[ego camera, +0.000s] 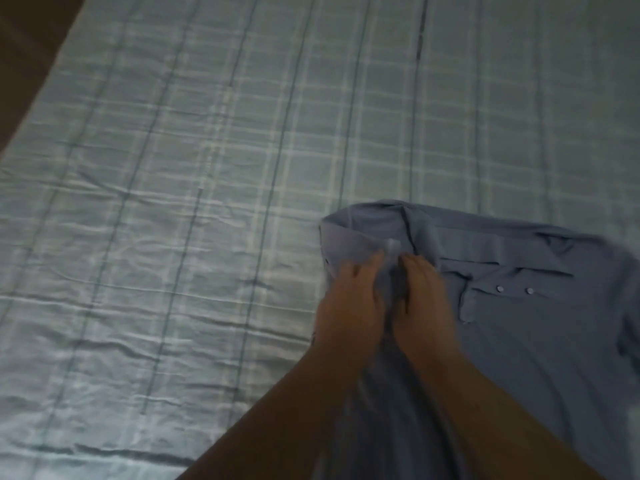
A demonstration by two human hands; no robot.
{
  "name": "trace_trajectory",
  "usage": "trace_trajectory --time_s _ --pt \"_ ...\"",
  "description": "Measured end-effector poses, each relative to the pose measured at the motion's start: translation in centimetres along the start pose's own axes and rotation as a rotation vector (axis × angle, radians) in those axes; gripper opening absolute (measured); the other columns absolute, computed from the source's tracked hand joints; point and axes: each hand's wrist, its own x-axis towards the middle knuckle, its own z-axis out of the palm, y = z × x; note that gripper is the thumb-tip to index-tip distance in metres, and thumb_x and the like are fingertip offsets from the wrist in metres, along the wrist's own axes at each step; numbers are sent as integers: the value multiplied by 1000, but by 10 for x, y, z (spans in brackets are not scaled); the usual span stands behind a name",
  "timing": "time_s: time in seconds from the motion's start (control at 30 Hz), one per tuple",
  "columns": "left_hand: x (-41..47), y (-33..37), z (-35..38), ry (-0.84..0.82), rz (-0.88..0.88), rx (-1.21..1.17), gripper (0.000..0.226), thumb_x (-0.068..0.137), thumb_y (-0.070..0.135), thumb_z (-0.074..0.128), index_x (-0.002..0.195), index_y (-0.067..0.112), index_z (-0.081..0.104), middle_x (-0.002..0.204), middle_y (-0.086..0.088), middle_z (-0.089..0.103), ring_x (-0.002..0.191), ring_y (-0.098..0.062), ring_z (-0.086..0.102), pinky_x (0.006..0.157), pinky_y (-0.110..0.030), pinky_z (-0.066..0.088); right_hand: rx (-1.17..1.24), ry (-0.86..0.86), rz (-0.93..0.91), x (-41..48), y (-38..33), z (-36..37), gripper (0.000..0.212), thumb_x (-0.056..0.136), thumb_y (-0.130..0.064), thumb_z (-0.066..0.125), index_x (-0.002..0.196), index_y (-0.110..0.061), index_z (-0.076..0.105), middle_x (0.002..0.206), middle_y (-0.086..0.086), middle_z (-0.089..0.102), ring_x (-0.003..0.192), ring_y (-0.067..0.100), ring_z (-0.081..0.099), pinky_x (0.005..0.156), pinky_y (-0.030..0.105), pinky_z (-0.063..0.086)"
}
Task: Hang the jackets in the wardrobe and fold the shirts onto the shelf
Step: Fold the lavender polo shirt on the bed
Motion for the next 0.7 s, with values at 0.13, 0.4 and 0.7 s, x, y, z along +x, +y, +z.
trace_trajectory --time_s 0.13,0.4,0.7 --pt "-15 5 39 -253 85 83 67 85 53 18 135 23 50 123 -8 56 109 -33 59 92 -47 50 24 57 -4 -21 11 -25 42 86 -13 51 126 -1 57 126 17 58 119 31 52 107 33 35" --pt "-47 -45 50 116 320 375 60 82 20 66 138 3 52 142 -17 53 137 -32 43 112 -47 36 -191 -147 -352 4 21 -11 50 98 -25 36 140 -1 50 146 17 48 139 32 41 121 31 16" --pt "-73 -86 59 -54 315 616 67 100 53 32 155 15 26 160 -14 28 149 -32 21 119 -50 21 -505 -318 -254 6 19 15 67 97 -45 18 157 -14 18 164 4 17 150 27 17 121 49 13"
